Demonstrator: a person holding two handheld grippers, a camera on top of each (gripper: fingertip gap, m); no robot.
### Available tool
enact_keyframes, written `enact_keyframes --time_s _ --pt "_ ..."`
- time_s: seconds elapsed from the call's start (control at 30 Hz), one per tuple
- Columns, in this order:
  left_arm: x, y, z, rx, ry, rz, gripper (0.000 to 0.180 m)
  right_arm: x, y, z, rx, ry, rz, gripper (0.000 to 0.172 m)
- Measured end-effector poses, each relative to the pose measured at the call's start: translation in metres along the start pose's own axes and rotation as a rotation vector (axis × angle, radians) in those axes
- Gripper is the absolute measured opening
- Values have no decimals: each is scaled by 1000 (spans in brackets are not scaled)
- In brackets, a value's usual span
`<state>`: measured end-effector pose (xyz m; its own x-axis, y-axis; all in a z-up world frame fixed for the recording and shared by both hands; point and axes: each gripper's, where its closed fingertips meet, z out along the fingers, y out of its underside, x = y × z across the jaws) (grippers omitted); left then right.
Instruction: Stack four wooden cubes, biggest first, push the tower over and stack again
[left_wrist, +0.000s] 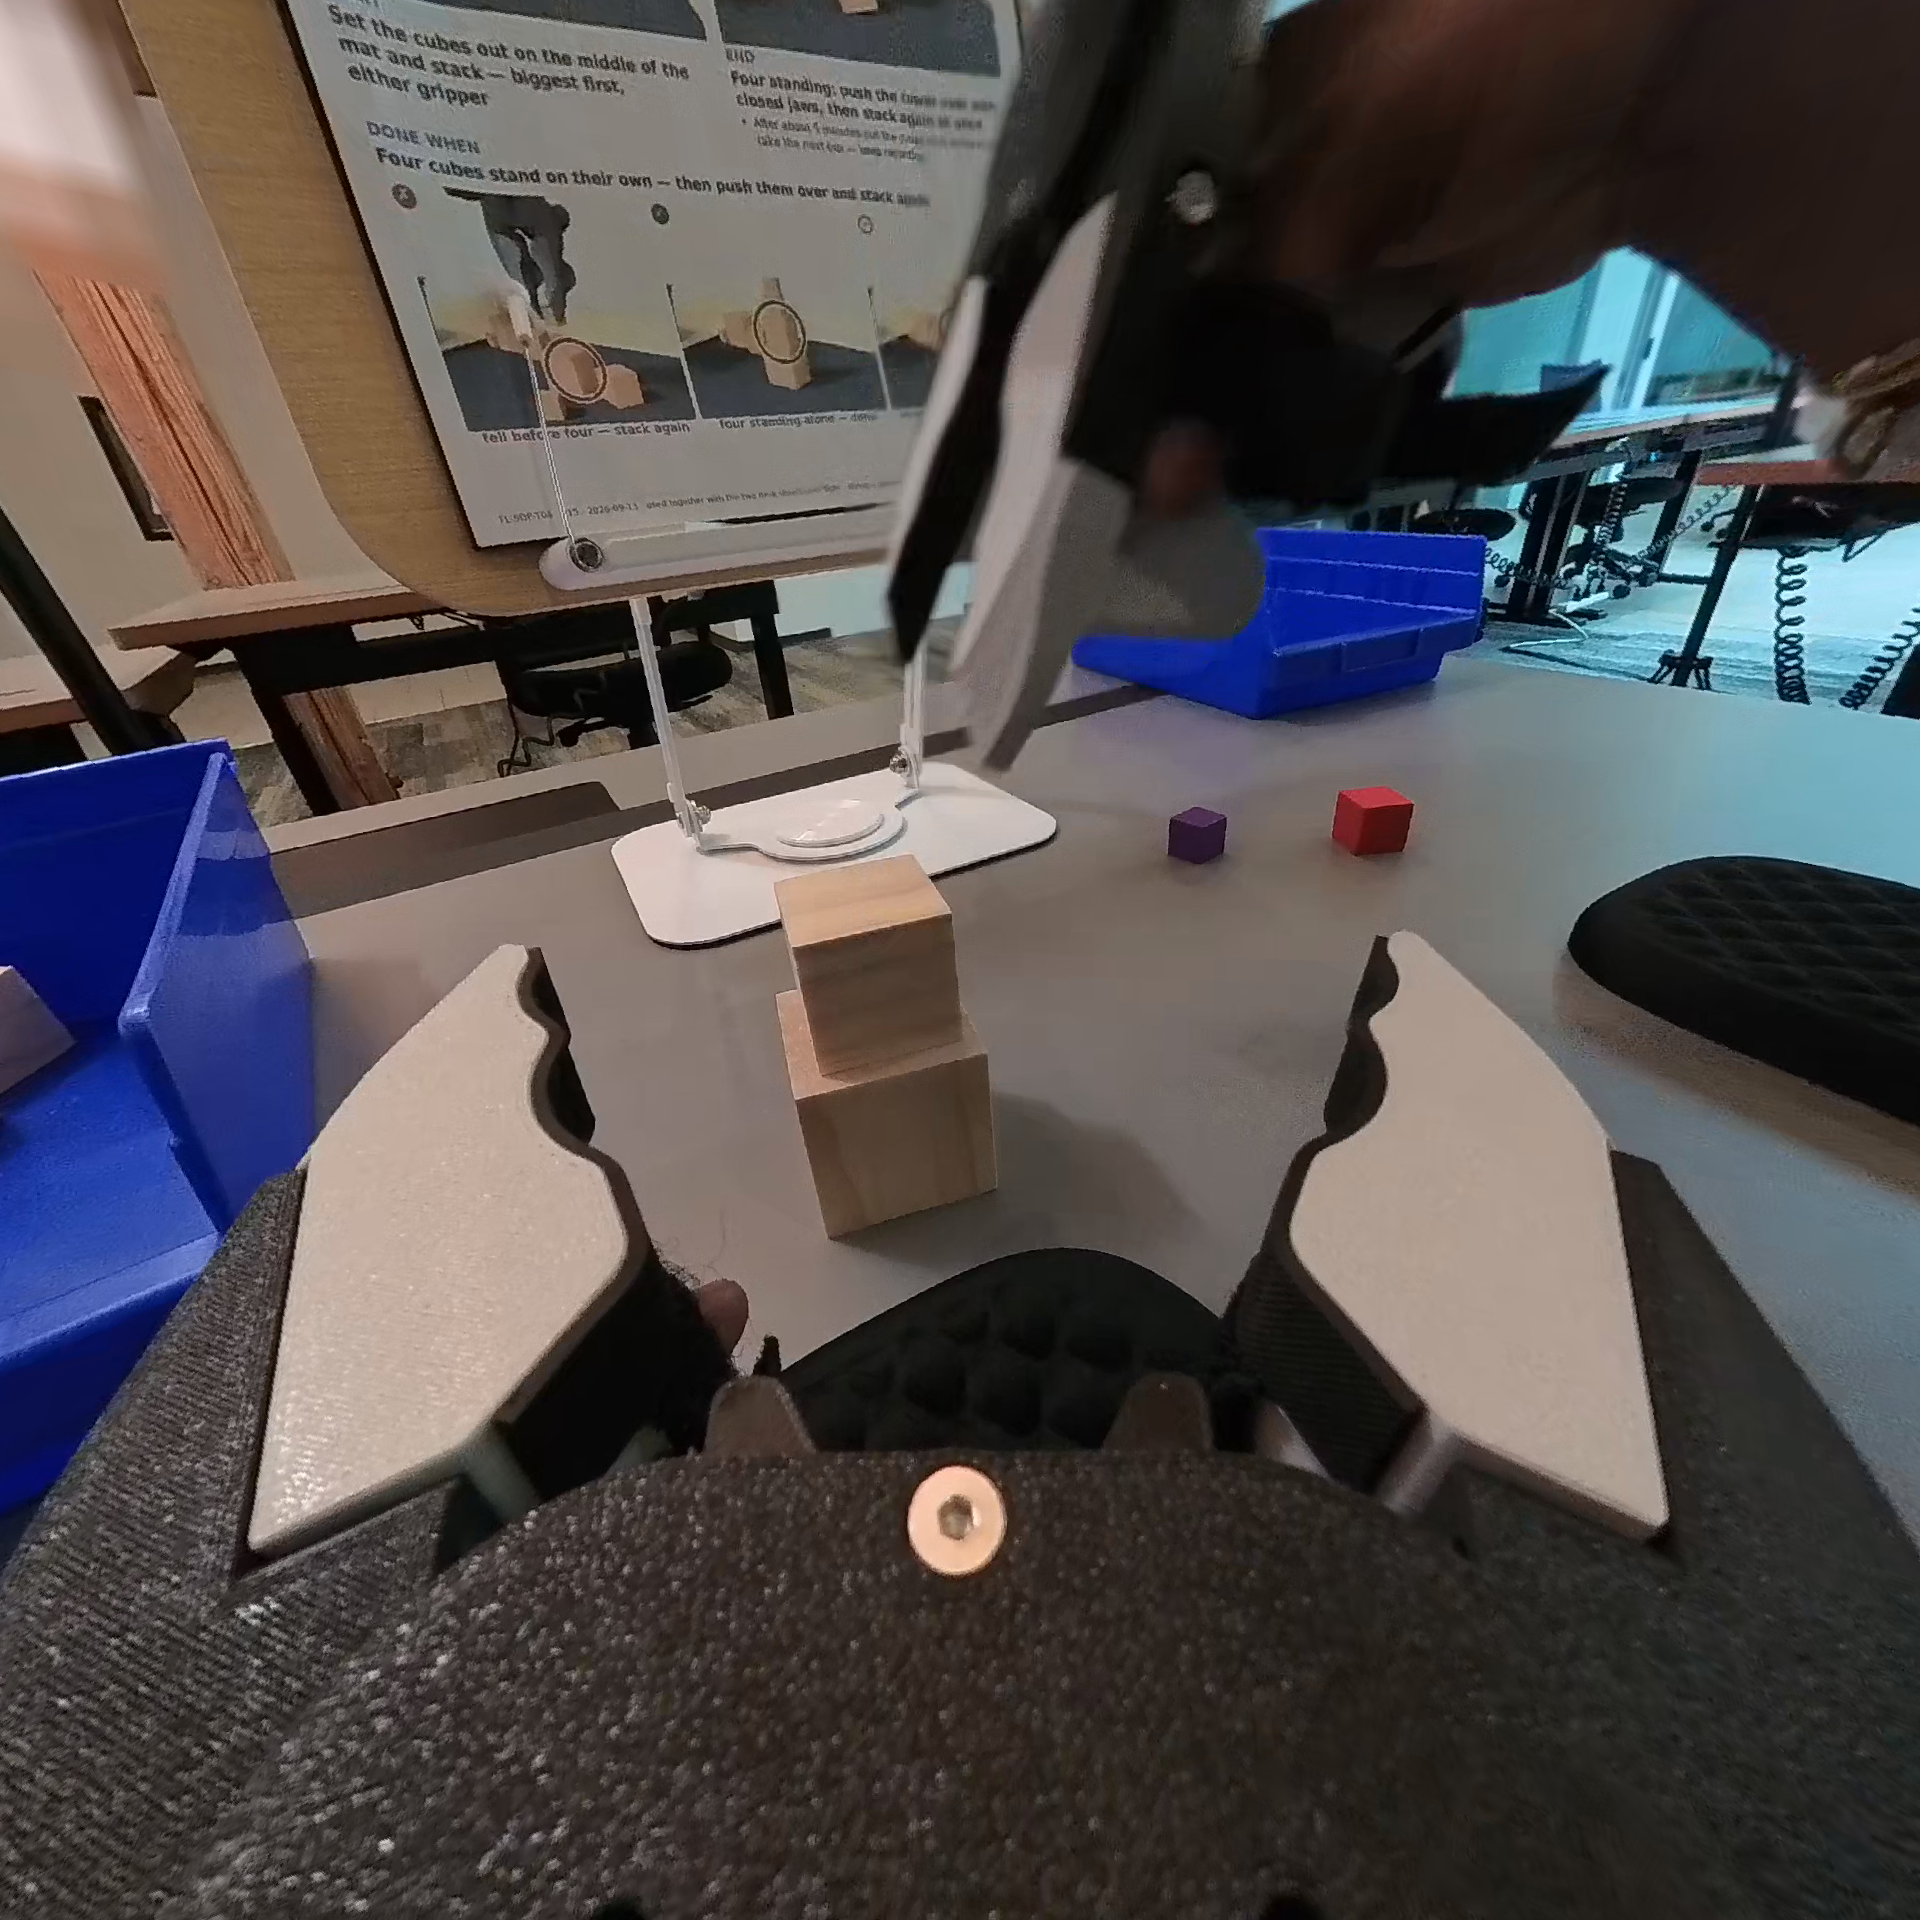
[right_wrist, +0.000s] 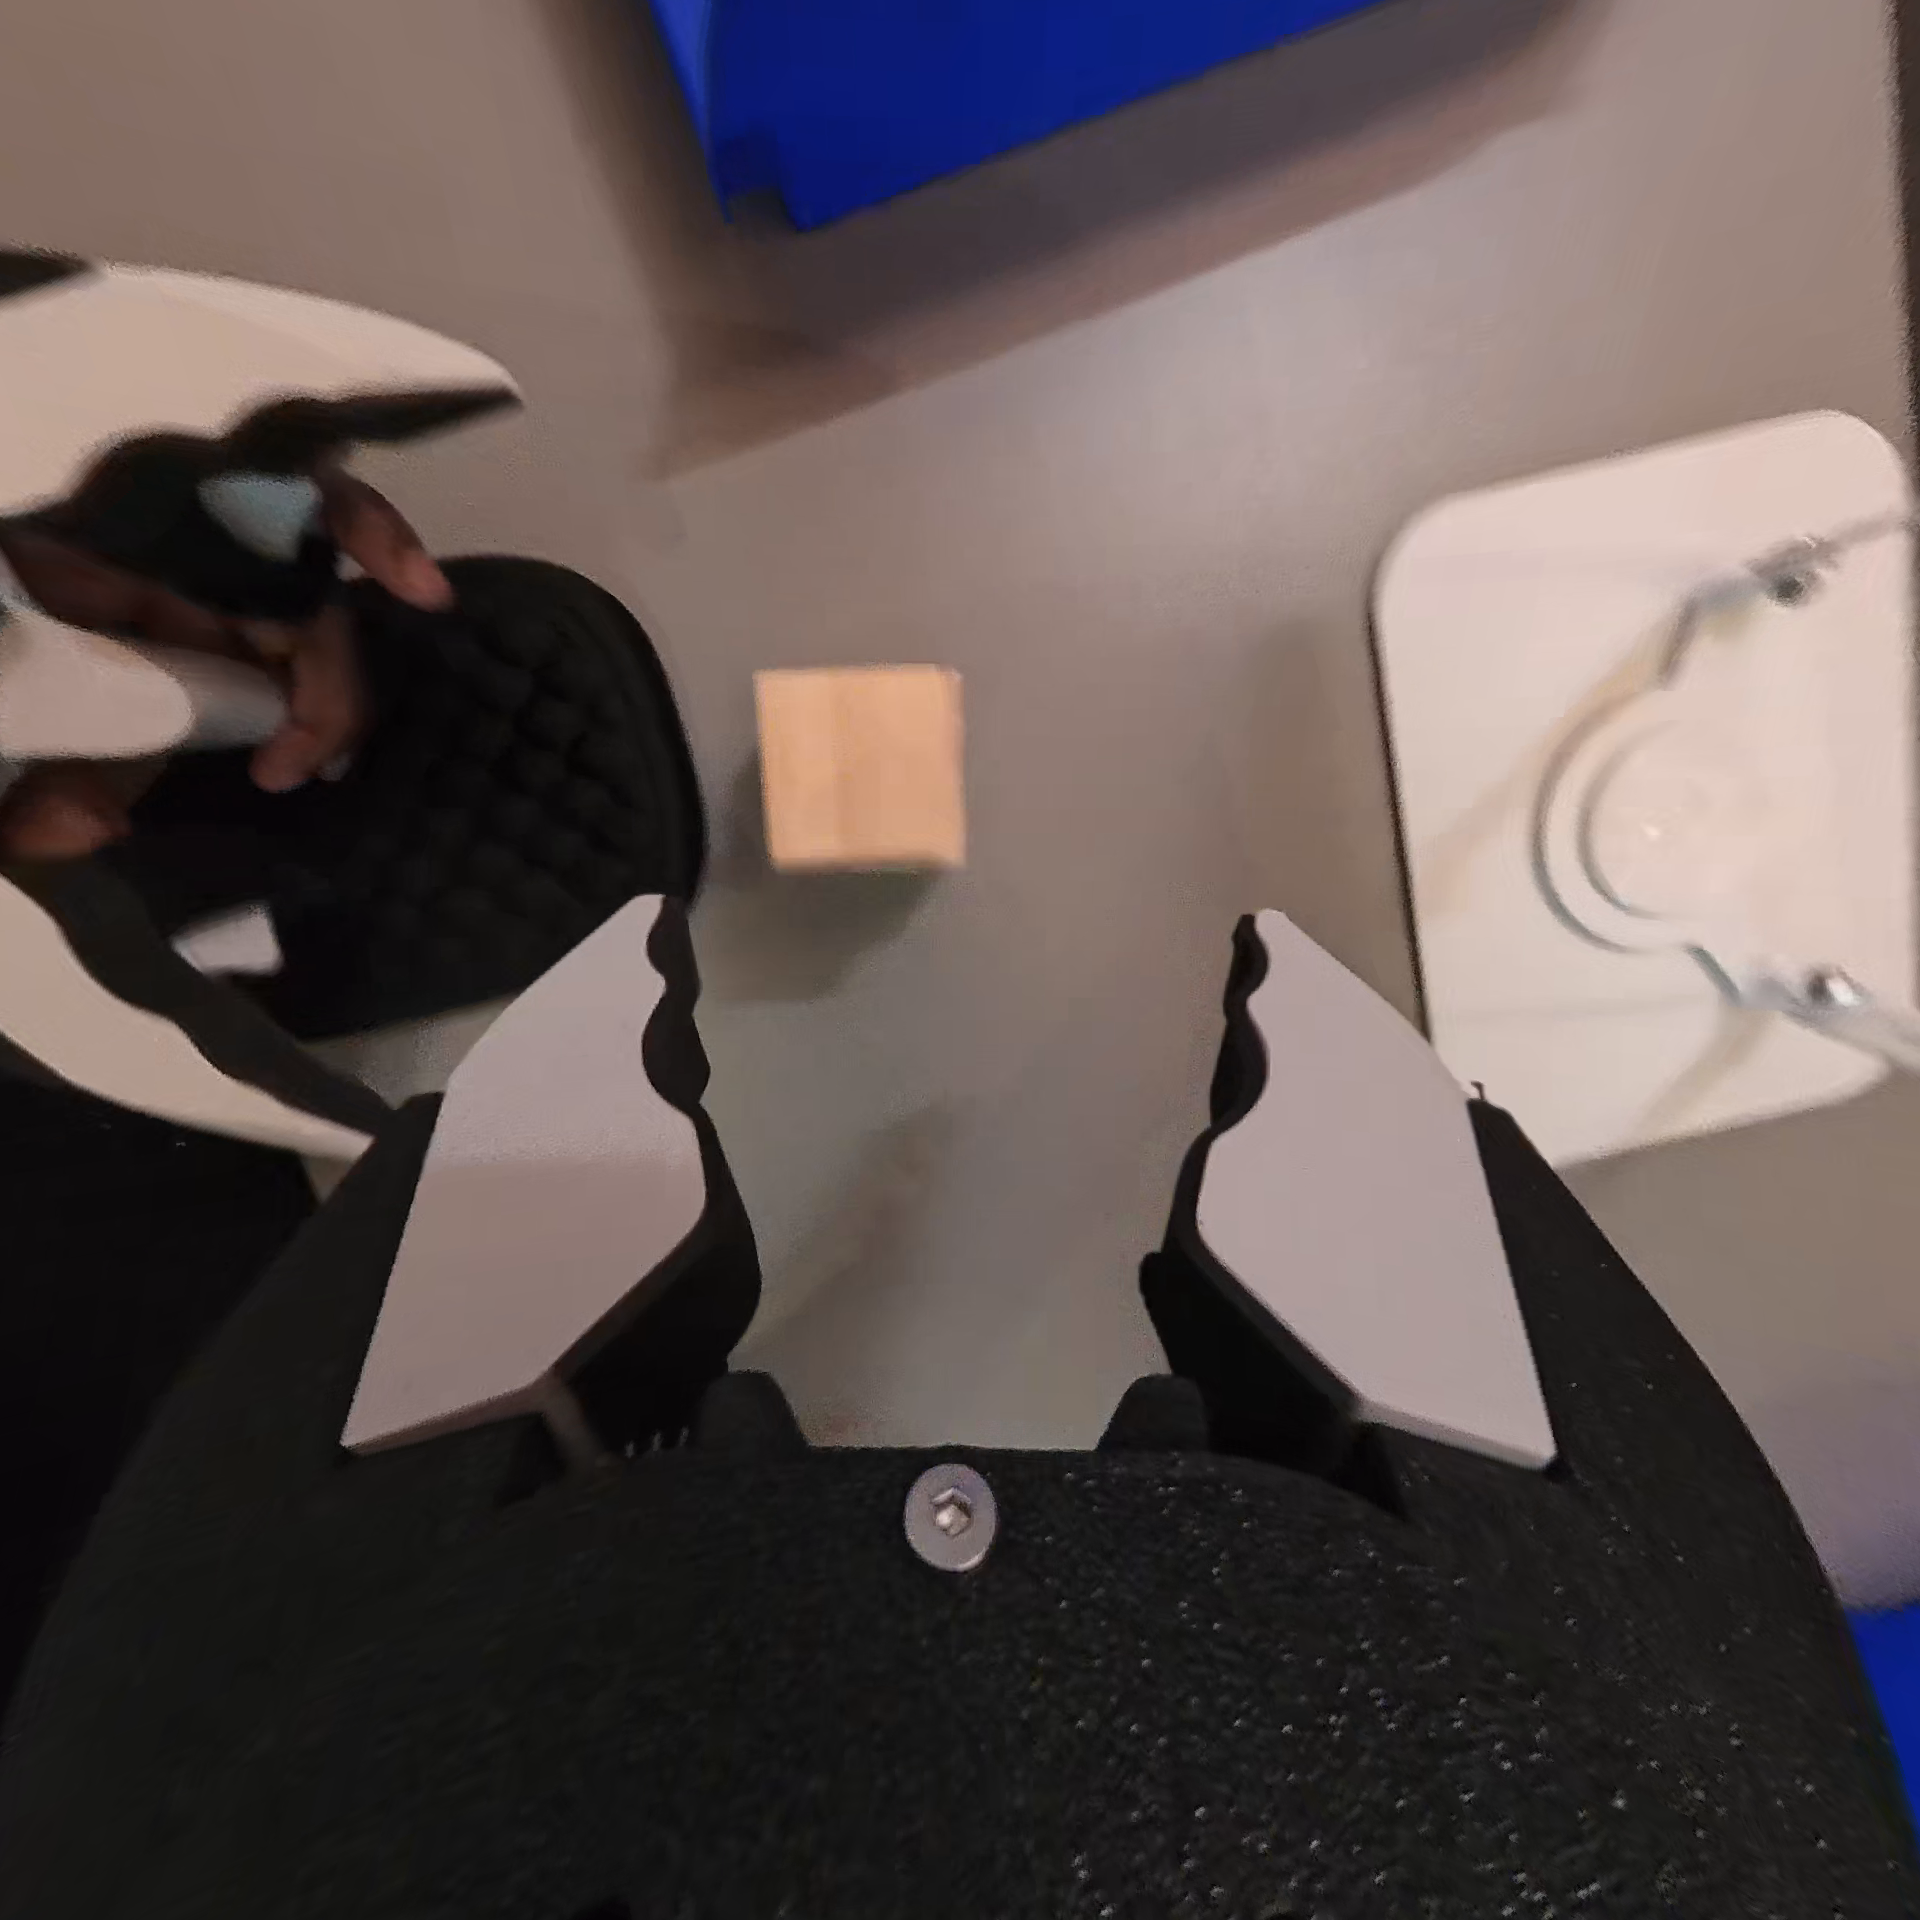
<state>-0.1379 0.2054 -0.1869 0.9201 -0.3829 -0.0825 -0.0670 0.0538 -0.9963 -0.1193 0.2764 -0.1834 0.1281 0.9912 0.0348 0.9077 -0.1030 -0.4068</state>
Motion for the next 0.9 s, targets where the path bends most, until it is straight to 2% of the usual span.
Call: enact_keyframes --time_s 0.13,0.23,0.37,0.47,0.67,0.9 --pt "0 0 0 -3 0 3 139 50 54 -35 69 73 137 95" --pt "0 0 0 -2 -2 6 139 81 110 -48 84 93 209 88" --pt "1 0 0 -3 -3 9 138 103 186 -47 51 83 258 81" --pt "1 1 0 -7 -4 19 138 106 224 -36 48 64 223 73" --pt "2 1 1 -9 -7 30 138 107 253 -12 115 68 114 55" --pt "1 1 0 -7 -8 23 138 107 264 5 77 50 97 47"
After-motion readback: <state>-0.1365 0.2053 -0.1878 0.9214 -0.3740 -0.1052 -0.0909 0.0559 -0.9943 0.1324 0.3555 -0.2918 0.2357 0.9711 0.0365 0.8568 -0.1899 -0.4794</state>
